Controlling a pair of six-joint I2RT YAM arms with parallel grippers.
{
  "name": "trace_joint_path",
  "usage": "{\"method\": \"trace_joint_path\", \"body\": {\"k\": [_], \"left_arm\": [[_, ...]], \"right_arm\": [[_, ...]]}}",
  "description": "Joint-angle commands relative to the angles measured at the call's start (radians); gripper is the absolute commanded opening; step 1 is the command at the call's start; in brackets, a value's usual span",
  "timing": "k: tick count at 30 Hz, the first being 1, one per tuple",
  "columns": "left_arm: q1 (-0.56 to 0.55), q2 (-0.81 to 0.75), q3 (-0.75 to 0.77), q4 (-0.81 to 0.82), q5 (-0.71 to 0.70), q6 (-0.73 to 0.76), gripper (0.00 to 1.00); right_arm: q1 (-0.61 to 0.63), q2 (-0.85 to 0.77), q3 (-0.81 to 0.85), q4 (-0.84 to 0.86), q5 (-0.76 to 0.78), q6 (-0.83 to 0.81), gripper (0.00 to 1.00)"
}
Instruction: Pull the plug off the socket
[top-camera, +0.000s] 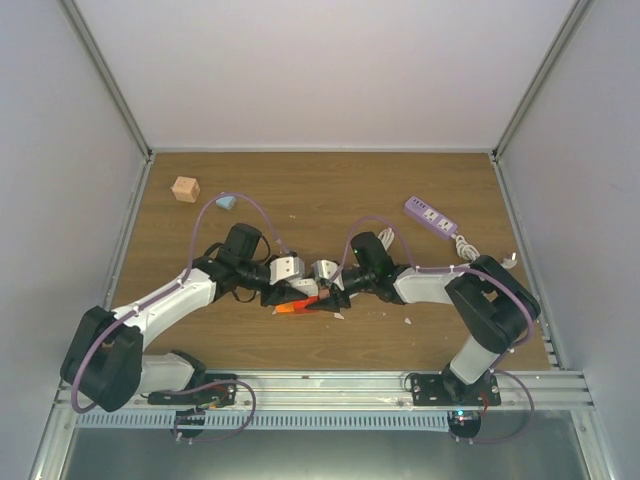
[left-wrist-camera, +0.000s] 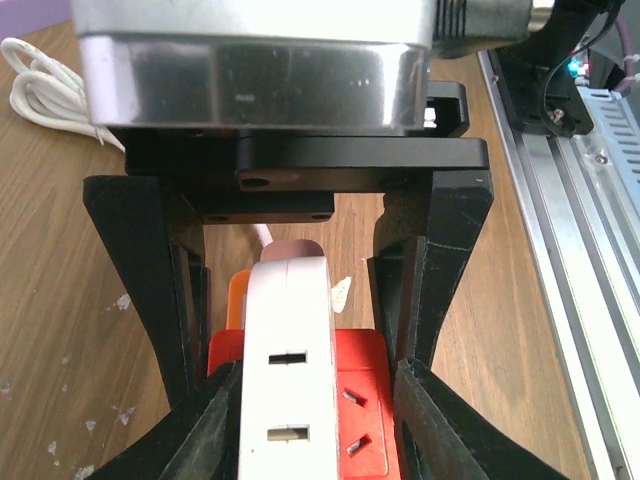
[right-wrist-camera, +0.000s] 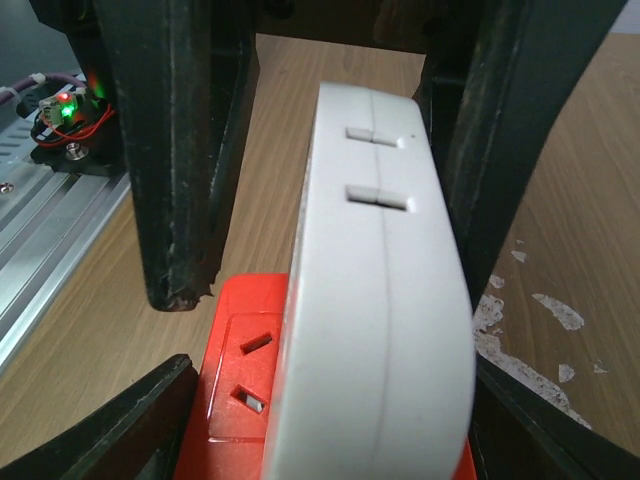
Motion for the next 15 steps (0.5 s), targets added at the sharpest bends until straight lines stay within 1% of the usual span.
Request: {"method": "trace_joint_path", "body": {"k": [1,6,9,10,13,15], "left_arm": [[-0.017,-0.029,-0.017,0.047,-0.03,0.02,0.4],[-0.029,-0.032,-0.01,0.044,-0.057,0.006,0.37],[-0.037,-0.034,-0.002,0.033,-0.074,0.0,0.34],[-0.04,-0.032,0.0,0.028,-0.076,0.001,0.33],[-0.052,-0.023,0.012,-0.011,-0.065,0.03,0.24],[-0.059,-0.024,0.018,-0.028,-0.059,0.042,0.21]], "right_arm": [[0.005,0.008,-0.031,0.061,-0.051,-0.001,0.62],[-0.003,0.025,-0.038,0.082,-0.064,0.009,0.57],[-0.002,0.031,-0.036,0.09,-0.07,0.017,0.53],[-0.004,0.032,-0.036,0.09,-0.071,0.018,0.51],[-0.009,0.036,-0.041,0.093,-0.074,0.02,0.51],[-0.015,0.037,-0.044,0.091,-0.079,0.02,0.5]]}}
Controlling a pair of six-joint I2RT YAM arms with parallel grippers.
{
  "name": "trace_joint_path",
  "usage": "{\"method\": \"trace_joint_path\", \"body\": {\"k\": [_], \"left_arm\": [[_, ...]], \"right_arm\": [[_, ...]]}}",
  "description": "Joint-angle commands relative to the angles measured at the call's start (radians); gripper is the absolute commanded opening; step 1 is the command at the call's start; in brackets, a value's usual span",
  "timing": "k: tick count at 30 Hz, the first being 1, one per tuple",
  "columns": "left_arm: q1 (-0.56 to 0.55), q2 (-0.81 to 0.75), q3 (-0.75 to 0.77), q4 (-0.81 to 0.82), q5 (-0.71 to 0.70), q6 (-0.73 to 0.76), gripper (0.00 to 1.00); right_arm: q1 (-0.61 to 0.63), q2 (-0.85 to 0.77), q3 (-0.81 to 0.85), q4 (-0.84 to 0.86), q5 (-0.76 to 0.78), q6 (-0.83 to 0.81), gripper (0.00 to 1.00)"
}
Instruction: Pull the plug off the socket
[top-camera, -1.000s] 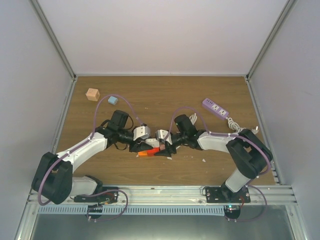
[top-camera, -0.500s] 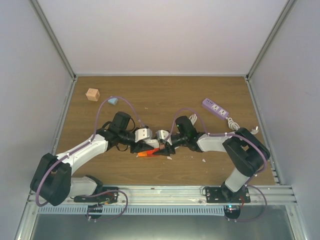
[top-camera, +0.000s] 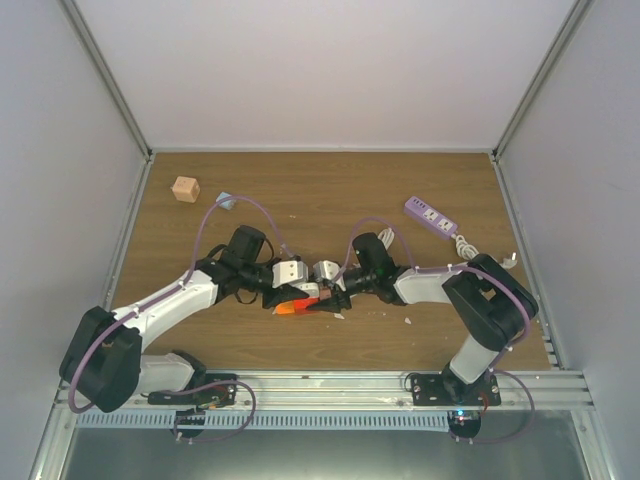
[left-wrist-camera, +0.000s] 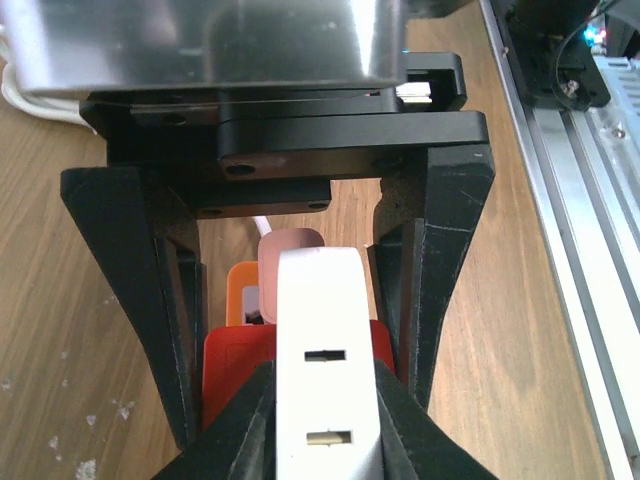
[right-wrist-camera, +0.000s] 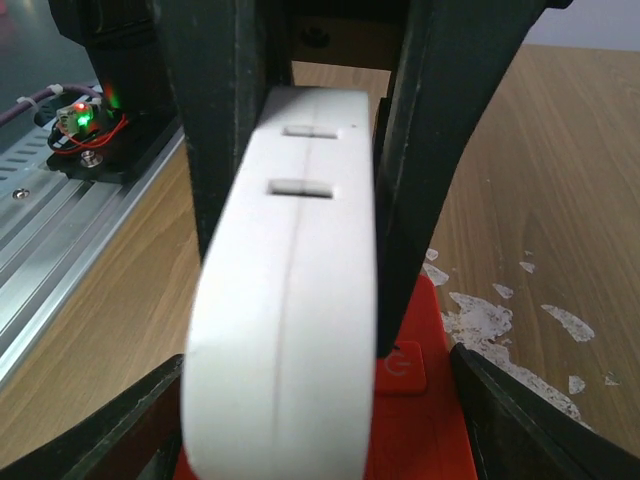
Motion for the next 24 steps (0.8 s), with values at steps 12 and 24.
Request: {"method": "trace_joint_path", "body": {"k": [12,24], "left_arm": [[-0.023,-0.028,0.041,-0.043,0.046,0.049,0.11],[-0.015,-0.03,0.066,-0.061,0.083,0.044,0.0]], "right_arm": [[-0.042,0.03,-0.035,0.035,-0.055,0.017,0.43],[-0.041,0.031,-0.033,0.022,-0.048,0.01,0.35]]}}
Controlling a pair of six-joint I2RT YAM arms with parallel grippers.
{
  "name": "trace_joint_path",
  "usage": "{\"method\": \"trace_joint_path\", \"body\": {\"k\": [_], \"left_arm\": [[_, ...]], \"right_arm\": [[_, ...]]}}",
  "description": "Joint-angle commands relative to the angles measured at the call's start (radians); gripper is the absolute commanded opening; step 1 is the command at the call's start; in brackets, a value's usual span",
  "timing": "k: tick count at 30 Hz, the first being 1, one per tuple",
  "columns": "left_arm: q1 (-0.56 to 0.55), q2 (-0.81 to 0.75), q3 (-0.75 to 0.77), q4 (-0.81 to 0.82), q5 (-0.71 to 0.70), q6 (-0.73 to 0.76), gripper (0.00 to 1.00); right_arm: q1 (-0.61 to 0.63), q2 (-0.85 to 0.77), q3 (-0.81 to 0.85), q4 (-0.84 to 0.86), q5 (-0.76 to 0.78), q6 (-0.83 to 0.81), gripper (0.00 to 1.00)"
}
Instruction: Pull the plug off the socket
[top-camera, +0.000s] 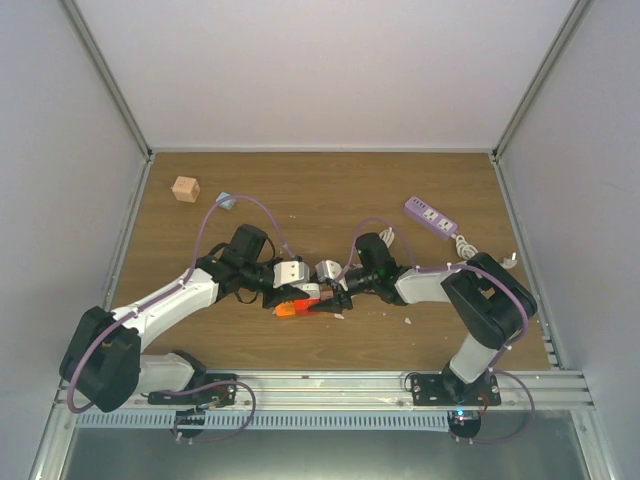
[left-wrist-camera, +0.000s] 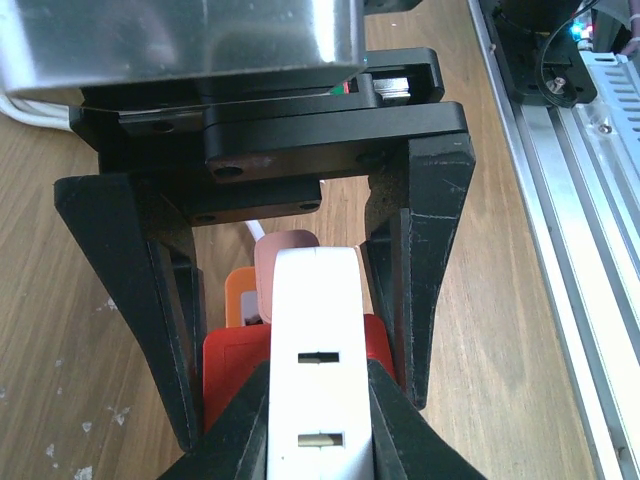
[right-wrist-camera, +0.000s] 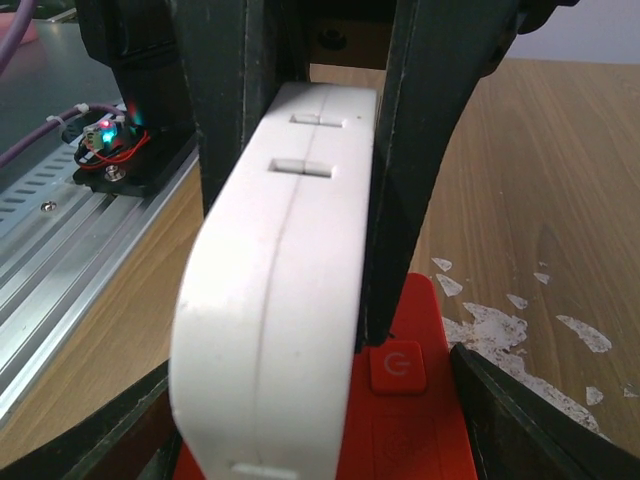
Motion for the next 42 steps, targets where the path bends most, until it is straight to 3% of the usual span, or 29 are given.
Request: {"method": "trace_joint_path", "body": {"k": [1,27,34,42], "left_arm": [[0.001,-0.03,0.041,-0.015,0.091,0.009,0.0],[0.11,0.038,0.125,-0.095,0.277,-0.033,0.0],[0.108,0.04,0.117,-0.102,0.279,-0.017,0.0],[0.059,-0.017,0.071,-0.069,0.17,0.006,0.0]], "right_arm": [[-0.02,0.019,-0.019,-0.014,0.012,-0.007,0.35],[-0.017,0.018,-0.02,-0.019,0.041,0.0,0.27],[-0.018,0.027,-0.018,-0.021,0.048,0.002,0.26],[-0.016,0.046,-0.002,-0.037,0.051,0.009,0.25]]}}
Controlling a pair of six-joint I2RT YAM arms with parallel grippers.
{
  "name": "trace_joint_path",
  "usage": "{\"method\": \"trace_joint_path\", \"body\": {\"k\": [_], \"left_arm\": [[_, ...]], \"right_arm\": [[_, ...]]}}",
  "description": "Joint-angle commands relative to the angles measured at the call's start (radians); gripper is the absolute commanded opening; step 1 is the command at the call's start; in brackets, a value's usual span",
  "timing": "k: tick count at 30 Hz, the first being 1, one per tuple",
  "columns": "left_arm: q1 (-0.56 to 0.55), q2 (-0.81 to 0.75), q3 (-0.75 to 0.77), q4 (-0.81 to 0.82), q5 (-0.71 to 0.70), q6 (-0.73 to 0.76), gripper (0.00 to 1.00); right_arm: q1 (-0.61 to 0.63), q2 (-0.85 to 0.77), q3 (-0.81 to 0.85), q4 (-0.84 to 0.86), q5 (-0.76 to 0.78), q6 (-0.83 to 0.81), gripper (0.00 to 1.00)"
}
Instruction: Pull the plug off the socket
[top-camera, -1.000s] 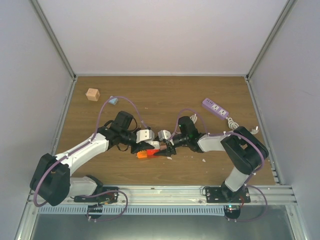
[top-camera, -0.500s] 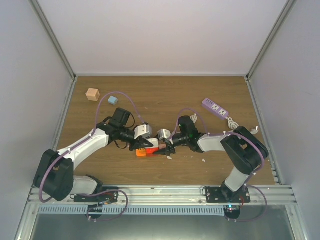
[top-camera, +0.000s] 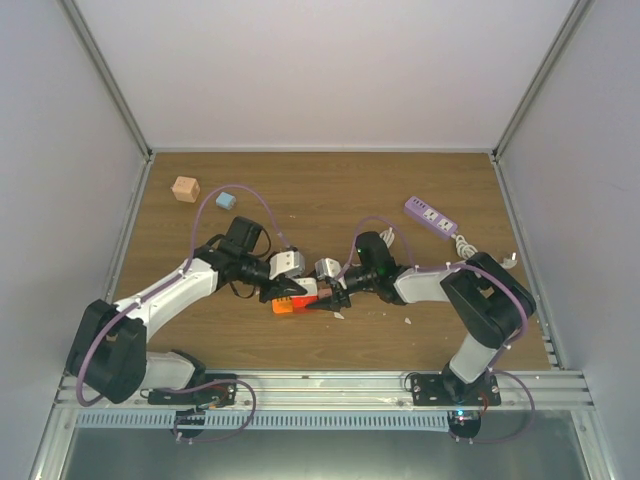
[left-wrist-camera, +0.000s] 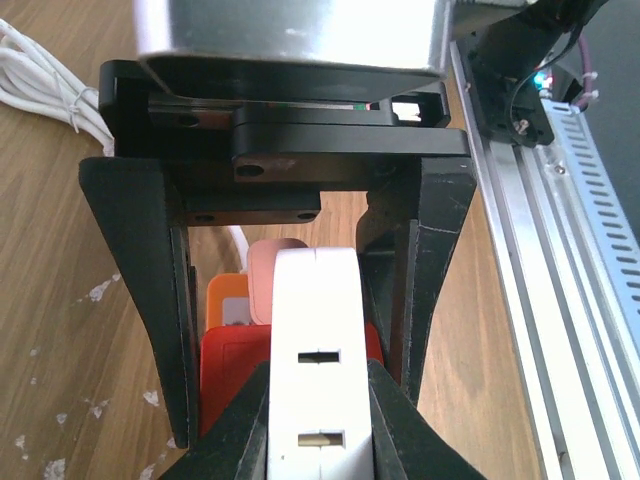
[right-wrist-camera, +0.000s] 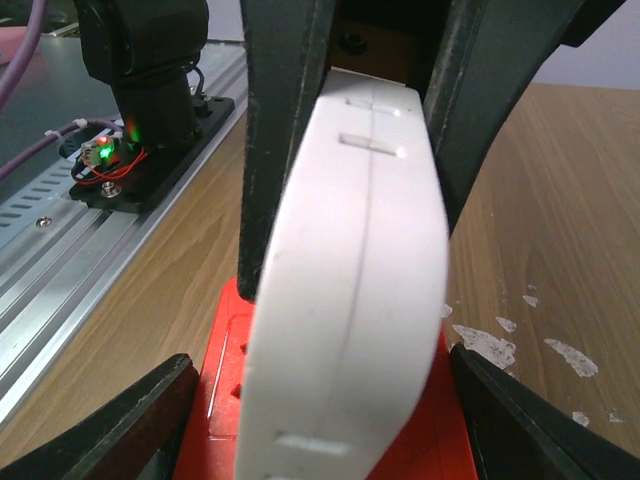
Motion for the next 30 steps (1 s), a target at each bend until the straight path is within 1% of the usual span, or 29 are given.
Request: {"method": "trace_joint_path", "body": {"k": [1,6,11,22,23,27,28,30], "left_arm": [[-0.027,-0.083,-0.004,0.037,0.032,0.029,0.0],[-0.053,-0.1,-0.005,0.024,-0.025,0.057,0.0],[-0.053,-0.084,0.007,0.019,0.004,0.018,0.0],[-0.047,-0.093,0.001,-0.001,-0.016,0.038,0.0],[-0.042,-0.095,0.003,-0.004,-0.014,0.039,0.0],[-0.007,-0.088,0.031,-0.045,0.035,0.047,0.0],[-0.001,-0.082,0.041,-0.065,0.051,0.053,0.0],[0.011,-0.073,0.064,-0.095,0.081,0.06,0.0]], "right_arm": [[-0.018,0.043,-0.008,-0.079,0.058,-0.008,0.25],[-0.013,0.045,-0.007,-0.08,0.07,-0.009,0.25],[-0.008,0.044,-0.006,-0.085,0.081,-0.018,0.25],[-0.007,0.04,-0.006,-0.09,0.071,-0.02,0.27],[-0.006,0.037,-0.007,-0.088,0.07,-0.019,0.28],[-0.006,0.018,0.003,-0.093,0.059,-0.002,0.39],[-0.006,0.011,0.009,-0.1,0.06,0.002,0.43],[-0.004,-0.006,0.015,-0.105,0.056,0.011,0.56]]}}
